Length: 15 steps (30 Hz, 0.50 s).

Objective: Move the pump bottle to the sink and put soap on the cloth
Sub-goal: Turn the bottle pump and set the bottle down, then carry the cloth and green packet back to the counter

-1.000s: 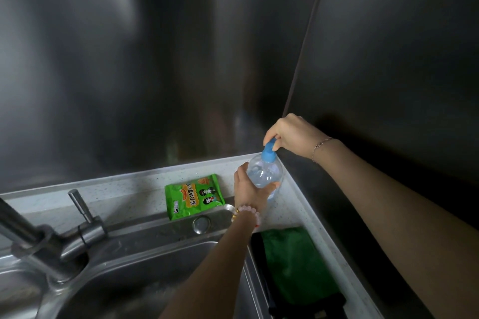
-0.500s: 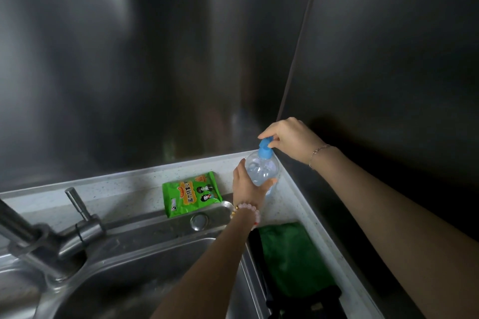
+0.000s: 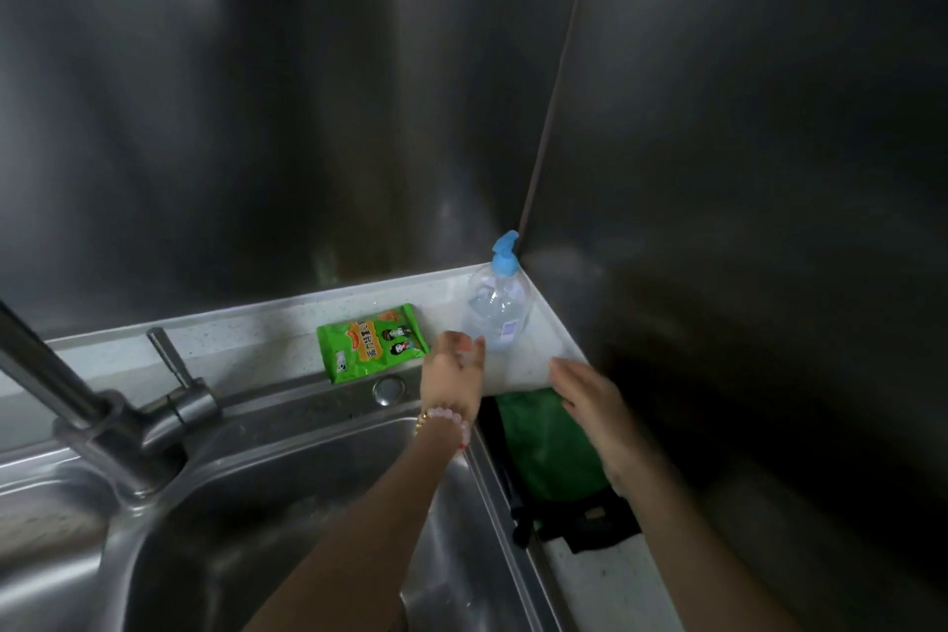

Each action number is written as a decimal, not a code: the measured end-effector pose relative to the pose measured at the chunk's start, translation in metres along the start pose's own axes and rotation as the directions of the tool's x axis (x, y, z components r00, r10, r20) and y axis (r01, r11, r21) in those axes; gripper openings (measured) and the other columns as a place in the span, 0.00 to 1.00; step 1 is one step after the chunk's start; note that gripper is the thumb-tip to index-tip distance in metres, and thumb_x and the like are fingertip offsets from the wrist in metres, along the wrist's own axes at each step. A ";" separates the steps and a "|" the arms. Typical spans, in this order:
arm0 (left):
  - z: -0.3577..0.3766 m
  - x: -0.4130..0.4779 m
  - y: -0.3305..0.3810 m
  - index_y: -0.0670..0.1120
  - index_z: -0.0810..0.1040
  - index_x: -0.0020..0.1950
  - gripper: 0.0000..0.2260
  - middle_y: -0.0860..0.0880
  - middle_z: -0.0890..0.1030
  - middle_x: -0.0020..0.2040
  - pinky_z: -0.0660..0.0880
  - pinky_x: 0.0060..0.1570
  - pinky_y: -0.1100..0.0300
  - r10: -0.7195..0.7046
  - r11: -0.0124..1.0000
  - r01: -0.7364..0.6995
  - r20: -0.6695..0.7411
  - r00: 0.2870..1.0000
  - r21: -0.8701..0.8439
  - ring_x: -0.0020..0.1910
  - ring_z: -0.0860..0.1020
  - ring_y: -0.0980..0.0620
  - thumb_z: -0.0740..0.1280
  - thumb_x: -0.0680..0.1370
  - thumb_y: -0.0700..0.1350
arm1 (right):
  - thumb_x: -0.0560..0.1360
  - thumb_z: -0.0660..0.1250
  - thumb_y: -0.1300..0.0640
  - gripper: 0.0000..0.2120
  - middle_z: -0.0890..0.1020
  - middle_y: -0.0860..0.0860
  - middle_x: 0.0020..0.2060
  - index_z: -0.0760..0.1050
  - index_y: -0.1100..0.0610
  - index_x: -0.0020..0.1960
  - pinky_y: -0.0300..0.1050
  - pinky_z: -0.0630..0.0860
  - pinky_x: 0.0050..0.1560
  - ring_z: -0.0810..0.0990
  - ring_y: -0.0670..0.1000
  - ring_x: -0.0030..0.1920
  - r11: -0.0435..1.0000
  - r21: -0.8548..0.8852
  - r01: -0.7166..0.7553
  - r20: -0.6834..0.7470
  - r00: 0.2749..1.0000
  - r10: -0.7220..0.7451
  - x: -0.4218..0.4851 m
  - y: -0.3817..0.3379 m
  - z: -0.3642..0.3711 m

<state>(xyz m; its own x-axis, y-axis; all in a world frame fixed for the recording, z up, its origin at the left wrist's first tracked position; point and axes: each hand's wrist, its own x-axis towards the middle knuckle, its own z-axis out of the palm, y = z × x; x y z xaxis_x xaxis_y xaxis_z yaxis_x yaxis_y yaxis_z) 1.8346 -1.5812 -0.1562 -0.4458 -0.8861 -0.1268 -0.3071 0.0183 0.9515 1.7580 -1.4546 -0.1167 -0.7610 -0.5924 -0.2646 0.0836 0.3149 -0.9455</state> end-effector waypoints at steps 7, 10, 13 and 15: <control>-0.002 -0.033 -0.006 0.45 0.74 0.63 0.23 0.41 0.78 0.61 0.66 0.66 0.52 0.021 0.925 -0.165 0.388 0.921 0.343 0.65 0.71 0.43 0.55 0.77 0.58 | 0.76 0.62 0.55 0.09 0.80 0.57 0.53 0.78 0.58 0.52 0.57 0.74 0.60 0.78 0.58 0.56 0.998 0.006 -0.060 -0.335 0.940 0.058 -0.070 0.049 -0.015; -0.003 -0.040 0.003 0.47 0.73 0.64 0.23 0.41 0.76 0.64 0.65 0.66 0.50 -0.036 0.886 -0.160 0.407 0.913 0.435 0.66 0.70 0.42 0.51 0.78 0.58 | 0.76 0.63 0.53 0.19 0.79 0.58 0.59 0.75 0.62 0.62 0.54 0.75 0.59 0.78 0.59 0.58 0.988 0.047 -0.146 -0.435 0.887 0.152 -0.078 0.059 -0.016; -0.007 -0.047 0.007 0.47 0.73 0.64 0.24 0.42 0.77 0.63 0.65 0.66 0.49 -0.073 0.850 -0.143 0.383 0.921 0.506 0.64 0.72 0.42 0.53 0.77 0.60 | 0.75 0.64 0.56 0.16 0.81 0.63 0.52 0.76 0.66 0.57 0.43 0.73 0.38 0.79 0.57 0.43 0.982 0.040 -0.187 -0.445 0.876 0.185 -0.078 0.060 -0.014; -0.010 -0.050 0.004 0.47 0.75 0.62 0.22 0.44 0.80 0.59 0.68 0.64 0.50 -0.076 0.855 -0.129 0.369 0.926 0.502 0.61 0.74 0.43 0.59 0.74 0.59 | 0.74 0.66 0.58 0.19 0.79 0.64 0.53 0.72 0.68 0.60 0.41 0.70 0.30 0.78 0.57 0.42 0.974 0.069 -0.218 -0.441 0.869 0.226 -0.076 0.061 -0.009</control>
<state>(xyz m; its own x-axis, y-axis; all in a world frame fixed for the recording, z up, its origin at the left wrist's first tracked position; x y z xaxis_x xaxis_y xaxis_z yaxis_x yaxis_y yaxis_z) 1.8643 -1.5412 -0.1436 -0.6999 -0.6511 -0.2937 -0.6267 0.3626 0.6897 1.8147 -1.3835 -0.1526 -0.9258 -0.1169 -0.3595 0.2916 0.3843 -0.8759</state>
